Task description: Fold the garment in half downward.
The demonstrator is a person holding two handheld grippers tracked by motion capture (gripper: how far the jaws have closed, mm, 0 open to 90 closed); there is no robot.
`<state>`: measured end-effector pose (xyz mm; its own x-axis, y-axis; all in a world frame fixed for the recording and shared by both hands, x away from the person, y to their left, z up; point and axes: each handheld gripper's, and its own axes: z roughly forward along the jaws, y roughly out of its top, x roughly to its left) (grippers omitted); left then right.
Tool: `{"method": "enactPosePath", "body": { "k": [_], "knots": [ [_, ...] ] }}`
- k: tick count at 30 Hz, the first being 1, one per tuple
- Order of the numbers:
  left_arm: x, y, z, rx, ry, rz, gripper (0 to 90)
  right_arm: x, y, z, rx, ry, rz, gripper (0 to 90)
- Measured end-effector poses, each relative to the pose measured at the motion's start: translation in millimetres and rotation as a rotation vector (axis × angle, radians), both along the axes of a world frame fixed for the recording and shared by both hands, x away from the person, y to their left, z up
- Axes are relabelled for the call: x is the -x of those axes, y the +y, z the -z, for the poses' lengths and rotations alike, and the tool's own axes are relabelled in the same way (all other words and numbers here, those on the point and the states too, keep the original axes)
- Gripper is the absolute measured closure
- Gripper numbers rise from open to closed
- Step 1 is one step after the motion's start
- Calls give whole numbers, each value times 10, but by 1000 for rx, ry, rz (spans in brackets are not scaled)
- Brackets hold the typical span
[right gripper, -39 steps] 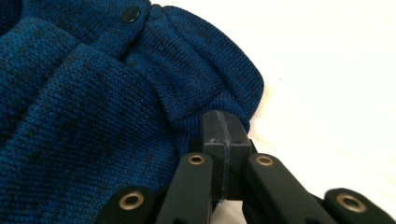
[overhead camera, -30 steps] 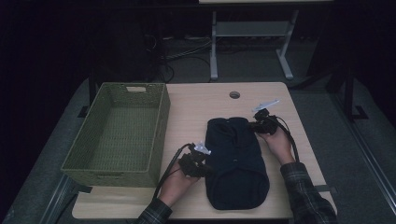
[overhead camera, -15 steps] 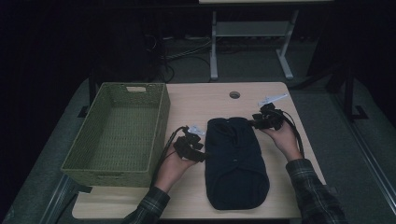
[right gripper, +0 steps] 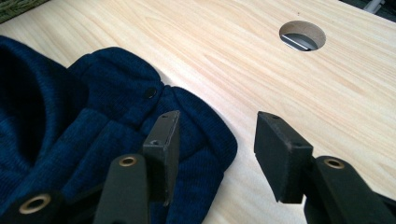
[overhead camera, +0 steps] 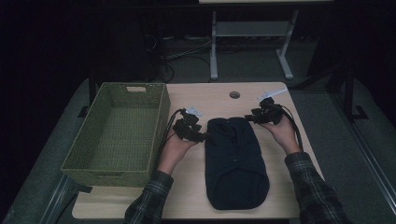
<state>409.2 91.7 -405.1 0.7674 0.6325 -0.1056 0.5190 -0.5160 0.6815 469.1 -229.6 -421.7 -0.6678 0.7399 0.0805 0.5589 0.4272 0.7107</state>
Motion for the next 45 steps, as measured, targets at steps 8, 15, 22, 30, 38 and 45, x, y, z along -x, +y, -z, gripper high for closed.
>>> {"method": "enactPosePath", "body": {
  "k": [8, 15, 22, 30, 38, 45],
  "knots": [
    [-322, 6, -28, 1, -32, -45, 452, -96, 16, 19, -8, 4, 3, 494],
    [-633, -102, 117, -4, -15, -60, 449, -147, 8, 88, -15, 19, 18, 493],
    [-848, -170, 377, -25, 30, -79, 403, -187, 20, 125, -4, 22, 20, 493],
    [-945, -129, 567, -6, 66, -90, 372, -232, 2, 200, -2, 38, 29, 500],
    [-926, -138, 589, -7, 52, -60, 445, -267, 53, 366, -2, 78, 27, 551],
    [-934, -129, 599, 31, 77, -12, 594, -285, 73, 446, -23, 127, 14, 612]
  ]
}}
